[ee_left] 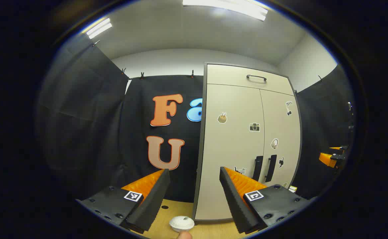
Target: Open the right door of the double-door shoe cabinet with the right hand, and open the left door with the left hand.
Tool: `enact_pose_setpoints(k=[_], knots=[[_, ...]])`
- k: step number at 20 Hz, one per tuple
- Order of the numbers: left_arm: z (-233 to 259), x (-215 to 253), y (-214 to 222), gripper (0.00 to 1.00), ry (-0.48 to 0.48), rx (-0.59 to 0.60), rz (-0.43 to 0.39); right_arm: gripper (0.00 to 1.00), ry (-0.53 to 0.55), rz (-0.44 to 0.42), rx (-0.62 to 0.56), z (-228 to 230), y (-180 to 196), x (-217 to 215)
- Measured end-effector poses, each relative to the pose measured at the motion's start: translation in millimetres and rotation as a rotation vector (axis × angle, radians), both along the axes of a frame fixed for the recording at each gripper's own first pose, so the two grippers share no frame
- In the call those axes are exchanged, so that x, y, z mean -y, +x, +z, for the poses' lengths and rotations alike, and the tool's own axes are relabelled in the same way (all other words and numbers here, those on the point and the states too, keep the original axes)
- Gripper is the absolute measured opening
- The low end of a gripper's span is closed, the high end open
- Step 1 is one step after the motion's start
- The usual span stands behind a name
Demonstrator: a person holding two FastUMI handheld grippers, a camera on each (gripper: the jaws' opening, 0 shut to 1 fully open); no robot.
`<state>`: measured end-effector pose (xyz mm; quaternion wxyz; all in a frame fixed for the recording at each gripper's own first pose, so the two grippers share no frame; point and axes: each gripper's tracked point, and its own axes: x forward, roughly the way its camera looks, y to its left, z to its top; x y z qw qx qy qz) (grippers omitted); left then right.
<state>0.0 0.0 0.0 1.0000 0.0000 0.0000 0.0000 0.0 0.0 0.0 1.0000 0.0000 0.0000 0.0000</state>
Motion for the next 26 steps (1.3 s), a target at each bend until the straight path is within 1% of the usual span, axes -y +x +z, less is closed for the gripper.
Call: enact_pose_setpoints(k=[3,4,5,6,10,11,13,14,22,26], knots=[[1.7,0.5,-1.2,0.96,0.001,0.004,0.005,0.96,-0.006,-0.021,0.002,1.0,0.8,6.2],[2.0,0.1,-1.3,0.96,0.001,0.005,0.008,1.0,-0.001,-0.02,0.002,1.9,0.7,6.2],[1.9,-0.6,-1.8,0.96,0.002,0.005,0.01,1.0,0.002,-0.018,0.002,1.8,-0.1,5.7],[1.5,0.2,-1.7,0.96,0.004,0.004,0.009,0.95,0.002,-0.017,0.002,2.2,0.0,6.4],[3.1,1.5,-3.3,0.96,0.005,0.007,0.006,0.96,-0.001,-0.021,0.0,3.0,-2.7,7.6],[3.3,2.7,-3.9,0.96,0.005,0.006,0.002,1.0,0.003,-0.019,0.0,2.4,-3.5,7.2],[2.2,2.9,-4.8,0.96,0.002,0.004,-0.002,0.93,0.003,-0.021,-0.003,1.8,-3.4,8.7],[2.1,3.1,-5.2,0.96,0.001,0.004,-0.003,0.96,0.002,-0.02,-0.005,1.2,-4.1,8.1],[-4.2,5.5,-6.1,0.96,0.011,-0.011,-0.005,0.96,0.006,-0.006,-0.017,-1.1,-3.7,-0.4],[-5.3,4.4,-7.3,0.96,0.005,-0.012,-0.006,0.96,-0.002,0.014,-0.018,-1.8,0.0,-15.6]])
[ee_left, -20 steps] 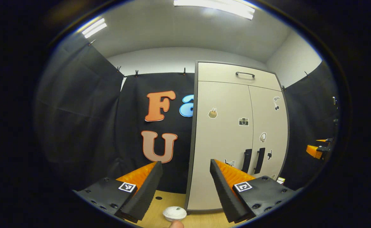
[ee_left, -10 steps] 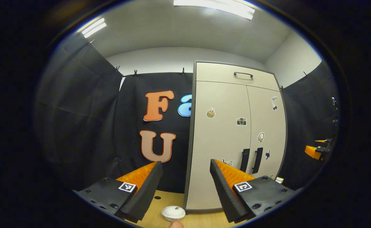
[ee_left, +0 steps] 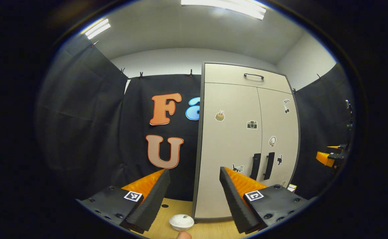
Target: Open the right door of the double-door shoe cabinet with the right hand, and open the left door with the left hand.
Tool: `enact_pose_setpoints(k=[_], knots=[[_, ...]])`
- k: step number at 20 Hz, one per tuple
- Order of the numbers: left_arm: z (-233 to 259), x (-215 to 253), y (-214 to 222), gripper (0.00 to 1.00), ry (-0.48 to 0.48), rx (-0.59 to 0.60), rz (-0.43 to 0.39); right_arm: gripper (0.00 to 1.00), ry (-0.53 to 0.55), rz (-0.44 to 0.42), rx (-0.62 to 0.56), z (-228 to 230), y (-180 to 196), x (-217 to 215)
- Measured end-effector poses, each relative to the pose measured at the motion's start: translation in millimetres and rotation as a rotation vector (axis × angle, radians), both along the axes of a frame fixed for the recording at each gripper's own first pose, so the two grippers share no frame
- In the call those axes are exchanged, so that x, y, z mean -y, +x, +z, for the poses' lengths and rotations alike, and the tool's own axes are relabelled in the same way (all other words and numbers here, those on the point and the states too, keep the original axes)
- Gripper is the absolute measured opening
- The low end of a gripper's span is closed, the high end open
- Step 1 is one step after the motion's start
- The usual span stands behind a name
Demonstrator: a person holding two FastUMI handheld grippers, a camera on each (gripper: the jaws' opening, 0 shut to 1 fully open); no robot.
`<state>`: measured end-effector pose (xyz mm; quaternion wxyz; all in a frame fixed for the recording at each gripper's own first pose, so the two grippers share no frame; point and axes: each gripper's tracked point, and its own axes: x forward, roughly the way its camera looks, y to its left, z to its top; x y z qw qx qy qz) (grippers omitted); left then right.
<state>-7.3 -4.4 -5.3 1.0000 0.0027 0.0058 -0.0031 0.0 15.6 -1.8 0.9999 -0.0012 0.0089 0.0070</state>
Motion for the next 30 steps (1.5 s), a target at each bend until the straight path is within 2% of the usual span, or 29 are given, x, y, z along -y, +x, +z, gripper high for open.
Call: enact_pose_setpoints(k=[9,15,19,25,30], knots=[[-11.1,-11.3,-3.9,0.96,0.012,-0.021,0.014,0.95,0.022,0.084,-0.036,-17.0,28.9,-62.5],[-19.5,-25.7,-6.0,0.96,0.009,-0.038,0.027,0.96,0.023,0.111,-0.048,-24.5,68.2,-101.9],[-22.2,-41.7,-5.3,0.96,0.018,-0.041,0.076,0.95,0.019,0.113,-0.089,-38.9,97.7,-122.5],[-30.2,-56.5,-4.0,0.96,0.019,-0.053,0.098,0.95,0.038,0.132,-0.134,-59.4,132.4,-151.6],[-32.0,-66.9,-4.0,0.96,0.031,-0.048,0.107,0.84,0.062,0.139,-0.157,-74.5,157.0,-165.3]])
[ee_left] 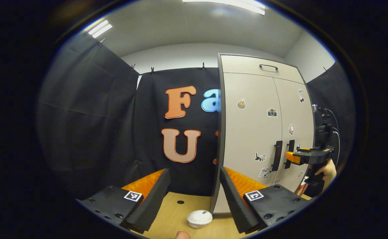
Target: Open the right door of the double-door shoe cabinet with the right hand, and open the left door with the left hand.
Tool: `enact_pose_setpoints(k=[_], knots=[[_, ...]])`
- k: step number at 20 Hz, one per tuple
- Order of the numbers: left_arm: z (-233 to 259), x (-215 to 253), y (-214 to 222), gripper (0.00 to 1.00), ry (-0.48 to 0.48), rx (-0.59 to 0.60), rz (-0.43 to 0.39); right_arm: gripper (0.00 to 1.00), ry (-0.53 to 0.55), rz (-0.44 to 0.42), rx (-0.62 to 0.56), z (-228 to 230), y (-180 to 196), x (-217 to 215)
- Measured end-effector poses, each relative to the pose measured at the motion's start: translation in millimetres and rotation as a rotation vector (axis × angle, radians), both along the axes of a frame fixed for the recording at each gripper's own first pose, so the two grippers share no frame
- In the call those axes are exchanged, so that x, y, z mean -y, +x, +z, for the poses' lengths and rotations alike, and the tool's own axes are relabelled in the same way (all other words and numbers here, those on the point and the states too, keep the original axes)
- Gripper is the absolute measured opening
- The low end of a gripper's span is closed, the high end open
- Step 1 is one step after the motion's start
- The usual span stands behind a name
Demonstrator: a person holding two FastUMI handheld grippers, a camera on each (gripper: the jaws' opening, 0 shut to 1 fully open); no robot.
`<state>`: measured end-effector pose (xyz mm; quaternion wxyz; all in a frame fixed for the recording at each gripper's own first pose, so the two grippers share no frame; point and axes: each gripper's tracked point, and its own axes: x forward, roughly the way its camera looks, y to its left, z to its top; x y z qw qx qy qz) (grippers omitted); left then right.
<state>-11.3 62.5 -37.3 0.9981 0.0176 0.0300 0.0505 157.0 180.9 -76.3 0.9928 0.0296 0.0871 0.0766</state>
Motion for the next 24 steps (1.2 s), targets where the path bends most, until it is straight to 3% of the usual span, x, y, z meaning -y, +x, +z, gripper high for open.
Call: enact_pose_setpoints(k=[15,24], knots=[[-1.1,-15.8,-8.1,0.96,0.016,0.002,0.023,0.4,0.075,-0.032,-0.049,-19.5,16.6,-8.4],[-9.3,3.7,-28.7,0.96,-0.071,-0.03,-0.027,0.2,0.065,-0.016,-0.048,-16.7,4.2,-4.7]])
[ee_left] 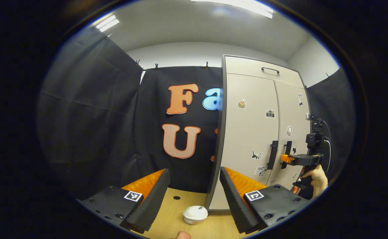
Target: Open the right door of the double-door shoe cabinet with the right hand, and open the left door with the left hand.
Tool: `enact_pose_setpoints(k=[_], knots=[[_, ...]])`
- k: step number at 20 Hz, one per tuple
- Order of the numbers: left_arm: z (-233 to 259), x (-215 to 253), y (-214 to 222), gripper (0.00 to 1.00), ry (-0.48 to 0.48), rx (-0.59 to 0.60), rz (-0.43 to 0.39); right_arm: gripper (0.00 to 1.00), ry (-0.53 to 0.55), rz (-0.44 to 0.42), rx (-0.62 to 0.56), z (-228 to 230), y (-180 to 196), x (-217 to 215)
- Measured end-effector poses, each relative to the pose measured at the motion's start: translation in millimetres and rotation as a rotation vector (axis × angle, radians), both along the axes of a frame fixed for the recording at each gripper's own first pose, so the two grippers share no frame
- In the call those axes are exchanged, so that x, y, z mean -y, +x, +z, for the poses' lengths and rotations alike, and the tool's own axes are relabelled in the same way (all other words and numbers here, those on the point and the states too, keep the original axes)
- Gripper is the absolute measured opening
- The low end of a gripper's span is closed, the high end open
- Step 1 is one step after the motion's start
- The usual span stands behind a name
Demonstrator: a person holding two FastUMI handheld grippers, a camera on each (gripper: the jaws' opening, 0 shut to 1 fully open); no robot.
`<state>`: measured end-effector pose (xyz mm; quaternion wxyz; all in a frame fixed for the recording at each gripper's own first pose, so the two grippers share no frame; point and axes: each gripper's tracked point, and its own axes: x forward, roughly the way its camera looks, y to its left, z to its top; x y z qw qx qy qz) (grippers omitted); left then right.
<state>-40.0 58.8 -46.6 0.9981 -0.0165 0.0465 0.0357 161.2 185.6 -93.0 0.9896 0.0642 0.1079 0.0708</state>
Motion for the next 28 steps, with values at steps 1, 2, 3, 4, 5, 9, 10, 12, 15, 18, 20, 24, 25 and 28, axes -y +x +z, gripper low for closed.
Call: enact_pose_setpoints(k=[1,2,3,4,5,9,10,12,15,18,20,24,25,28], knots=[[-0.2,2.7,-1.8,0.96,-0.001,0.0,-0.005,0.2,-0.001,0.012,-0.002,0.9,-3.1,0.9],[-0.4,2.6,-3.9,0.96,0.001,0.001,-0.001,0.18,-0.004,0.023,0.002,2.6,-6.8,1.8],[-1.4,3.1,-6.6,0.96,0.001,0.001,0.005,0.17,-0.005,0.035,0.006,4.0,-9.6,3.0],[-1.7,6.7,-8.4,0.96,-0.003,0.001,0.004,0.16,-0.006,0.046,0.008,4.9,-12.6,4.1],[-1.8,9.7,-9.8,0.96,-0.009,0.0,0.0,0.15,-0.006,0.055,0.008,5.7,-15.6,5.6],[-5.3,15.1,-21.5,0.96,0.018,-0.014,-0.005,0.13,-0.037,0.086,0.024,8.2,-25.5,15.0],[-4.1,15.8,-24.0,0.95,0.027,-0.01,-0.003,0.13,-0.037,0.093,0.029,9.6,-27.4,15.9],[1.3,20.3,-28.5,0.96,0.029,0.002,-0.002,0.13,-0.034,0.104,0.03,10.5,-34.4,19.3],[5.9,32.6,-31.4,0.96,0.028,0.014,-0.016,0.13,-0.05,0.117,0.031,11.7,-39.7,26.1],[5.4,48.3,-32.3,0.98,0.032,0.013,-0.041,0.13,-0.055,0.131,0.034,13.0,-46.9,31.9],[5.7,58.8,-30.5,0.95,0.037,0.015,-0.056,0.13,-0.043,0.139,0.035,14.5,-52.5,37.5],[1.9,84.2,-23.8,0.98,0.035,0.014,-0.095,0.13,-0.042,0.125,0.051,16.9,-59.8,51.5],[0.2,90.2,-22.5,0.98,0.032,0.011,-0.103,0.13,-0.052,0.113,0.056,17.0,-60.5,56.8],[-3.1,106.8,-18.2,0.96,0.024,0.007,-0.134,0.08,-0.063,0.077,0.062,17.1,-62.0,68.4]])
